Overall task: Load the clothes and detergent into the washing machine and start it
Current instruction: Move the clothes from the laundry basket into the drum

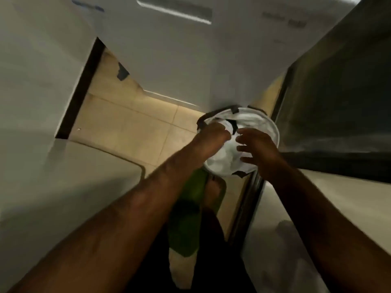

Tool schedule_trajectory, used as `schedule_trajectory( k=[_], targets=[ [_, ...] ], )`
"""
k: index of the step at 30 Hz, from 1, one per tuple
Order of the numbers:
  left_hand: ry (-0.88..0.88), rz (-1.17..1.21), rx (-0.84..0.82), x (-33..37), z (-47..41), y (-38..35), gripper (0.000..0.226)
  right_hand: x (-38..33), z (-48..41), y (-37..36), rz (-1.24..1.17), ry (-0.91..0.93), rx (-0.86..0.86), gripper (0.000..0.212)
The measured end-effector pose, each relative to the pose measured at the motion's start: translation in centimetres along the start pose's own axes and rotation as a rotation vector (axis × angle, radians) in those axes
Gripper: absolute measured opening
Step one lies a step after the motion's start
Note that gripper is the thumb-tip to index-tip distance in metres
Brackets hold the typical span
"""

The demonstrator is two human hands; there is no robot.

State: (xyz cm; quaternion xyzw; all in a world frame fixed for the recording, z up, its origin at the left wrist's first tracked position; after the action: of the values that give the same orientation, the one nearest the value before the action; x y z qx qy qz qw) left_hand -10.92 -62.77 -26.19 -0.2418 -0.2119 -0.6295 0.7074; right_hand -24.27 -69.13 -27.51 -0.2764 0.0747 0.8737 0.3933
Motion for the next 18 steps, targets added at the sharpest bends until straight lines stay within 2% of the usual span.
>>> schedule_trajectory(
  k=[4,8,12,15,18],
  targets=[
    [0.203,-0.11,-0.036,-6.1,-12.7,-2.9,0.043,6.9,-9.7,4.2,0.072,-0.133,0.013,0.048],
    [0.25,-0.139,-0.016,-12.9,-23.0,-3.7,0.064,13.0,-19.7,7.2,0.089,-0.222,-0.003,0.06],
    [0.258,-0.12,0.029,-17.9,-30.6,-2.2,0.067,17.7,-28.3,9.3,0.048,-0.241,-0.004,0.068],
    [0.287,-0.34,0.133,-19.7,-35.3,-0.5,0.068,20.1,-33.5,10.3,-0.011,-0.254,0.004,0.067],
    [0.292,-0.644,0.16,-19.9,-38.9,1.4,0.066,21.7,-37.6,10.7,-0.08,-0.255,0.007,0.059]
  ],
)
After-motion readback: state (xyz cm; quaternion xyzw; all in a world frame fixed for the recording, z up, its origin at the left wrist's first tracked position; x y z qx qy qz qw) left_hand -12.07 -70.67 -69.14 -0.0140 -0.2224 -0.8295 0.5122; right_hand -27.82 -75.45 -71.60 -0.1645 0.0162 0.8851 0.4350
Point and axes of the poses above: each hand's wrist, its own z-axis away from the middle knuckle, its own y-axis out of the back of the hand, x = y × z, the point moved 4 cm from there along -z, towards the middle knuckle, and after that the axes turned 15 degrees about -x, right-handed, at the moved point
